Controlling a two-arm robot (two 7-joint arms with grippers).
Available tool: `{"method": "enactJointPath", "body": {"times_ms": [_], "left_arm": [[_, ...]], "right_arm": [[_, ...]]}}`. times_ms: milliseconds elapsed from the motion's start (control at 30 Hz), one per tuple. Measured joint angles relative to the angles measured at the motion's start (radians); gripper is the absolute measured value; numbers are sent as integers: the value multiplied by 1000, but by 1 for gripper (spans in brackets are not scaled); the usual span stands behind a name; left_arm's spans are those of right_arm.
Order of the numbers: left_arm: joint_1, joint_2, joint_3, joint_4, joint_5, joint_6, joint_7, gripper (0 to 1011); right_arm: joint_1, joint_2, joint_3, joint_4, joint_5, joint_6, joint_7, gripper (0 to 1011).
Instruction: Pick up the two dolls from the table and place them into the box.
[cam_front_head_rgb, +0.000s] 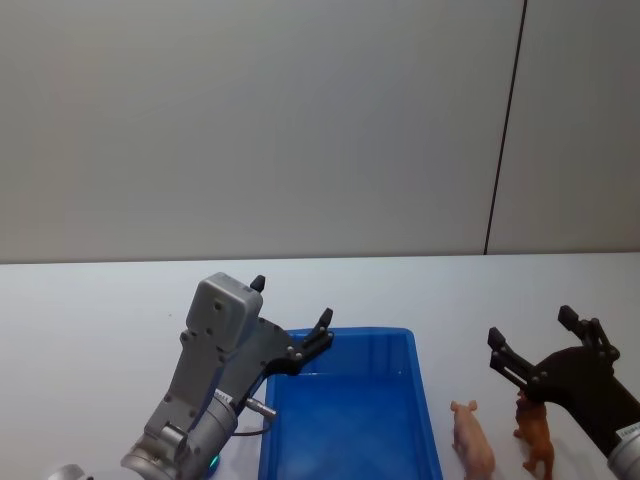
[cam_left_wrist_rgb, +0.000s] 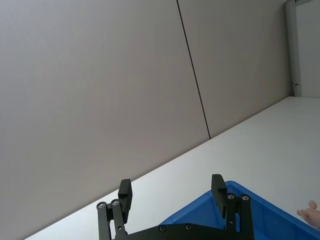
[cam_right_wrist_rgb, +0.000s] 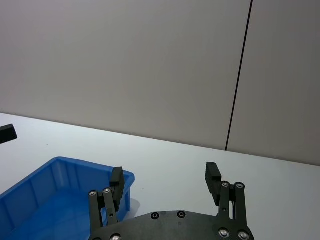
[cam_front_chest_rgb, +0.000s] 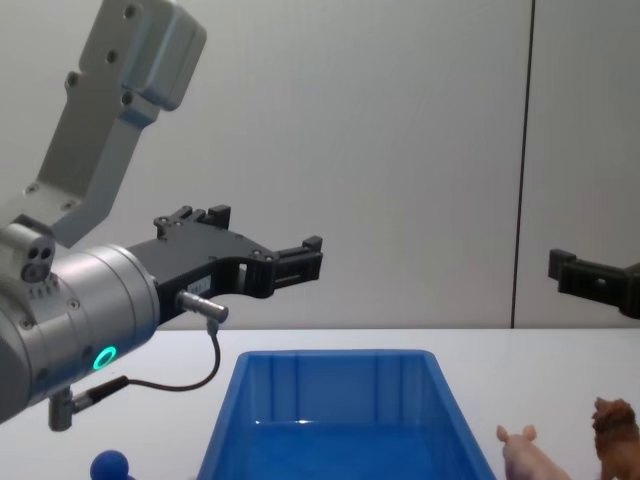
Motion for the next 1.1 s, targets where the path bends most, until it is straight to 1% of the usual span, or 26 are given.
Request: {"method": "enactJointPath", "body": {"times_ms": [1100], "left_arm": [[0,0,0,0,0,0,0,1001]], "right_arm": [[0,0,0,0,0,0,0,1001]]}}
